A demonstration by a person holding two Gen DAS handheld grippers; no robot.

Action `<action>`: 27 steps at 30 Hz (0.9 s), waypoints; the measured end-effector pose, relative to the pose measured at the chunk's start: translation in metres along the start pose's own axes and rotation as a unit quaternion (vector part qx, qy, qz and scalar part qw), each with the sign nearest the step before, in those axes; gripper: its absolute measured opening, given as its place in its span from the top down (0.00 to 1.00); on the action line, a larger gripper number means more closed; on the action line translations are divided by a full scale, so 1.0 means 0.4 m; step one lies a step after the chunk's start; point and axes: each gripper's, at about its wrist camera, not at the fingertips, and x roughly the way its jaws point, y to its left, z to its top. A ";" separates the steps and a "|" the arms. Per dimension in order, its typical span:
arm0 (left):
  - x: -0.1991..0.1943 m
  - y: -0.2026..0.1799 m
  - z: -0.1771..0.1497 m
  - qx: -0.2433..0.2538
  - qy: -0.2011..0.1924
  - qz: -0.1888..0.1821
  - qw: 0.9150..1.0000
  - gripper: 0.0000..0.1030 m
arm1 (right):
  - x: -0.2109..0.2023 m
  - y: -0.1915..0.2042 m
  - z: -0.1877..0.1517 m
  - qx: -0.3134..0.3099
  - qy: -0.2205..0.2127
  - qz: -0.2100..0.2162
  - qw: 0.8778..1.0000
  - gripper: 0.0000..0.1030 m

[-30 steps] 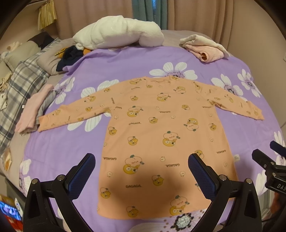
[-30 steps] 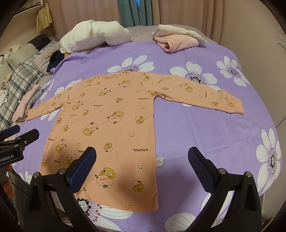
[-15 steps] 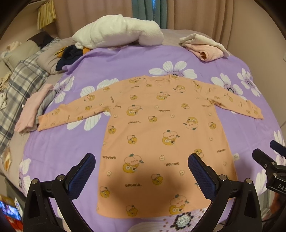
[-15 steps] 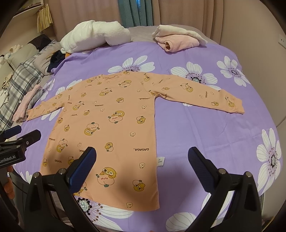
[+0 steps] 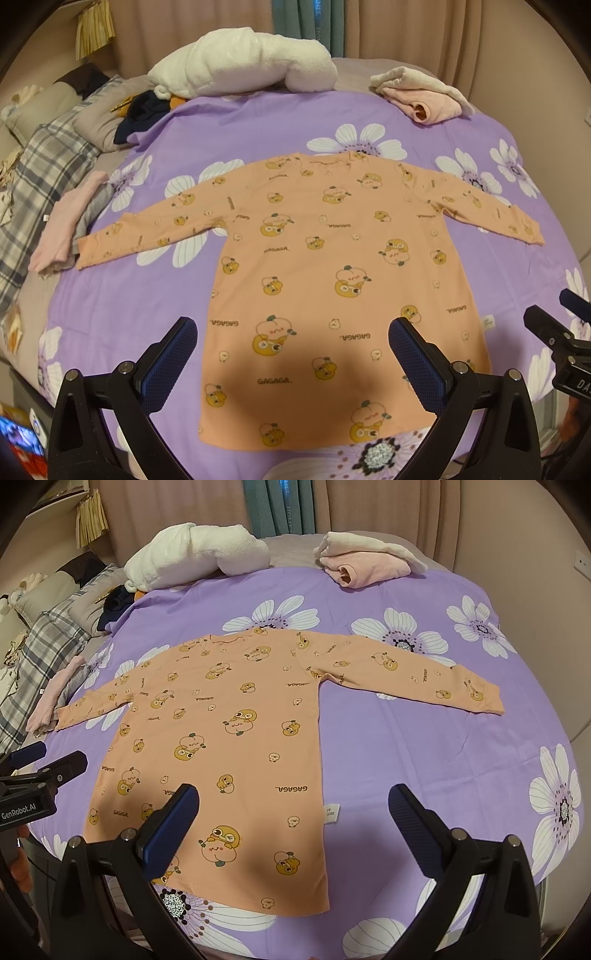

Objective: Fold small clothes

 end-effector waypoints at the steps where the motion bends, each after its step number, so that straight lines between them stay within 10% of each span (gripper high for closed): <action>1: 0.002 0.001 -0.001 -0.001 0.002 -0.001 1.000 0.01 | 0.000 0.000 0.000 0.000 0.001 -0.001 1.000 0.00; 27: 0.006 0.000 -0.003 0.018 0.001 0.025 1.000 0.01 | -0.009 -0.008 0.009 0.011 0.010 0.002 1.000 0.00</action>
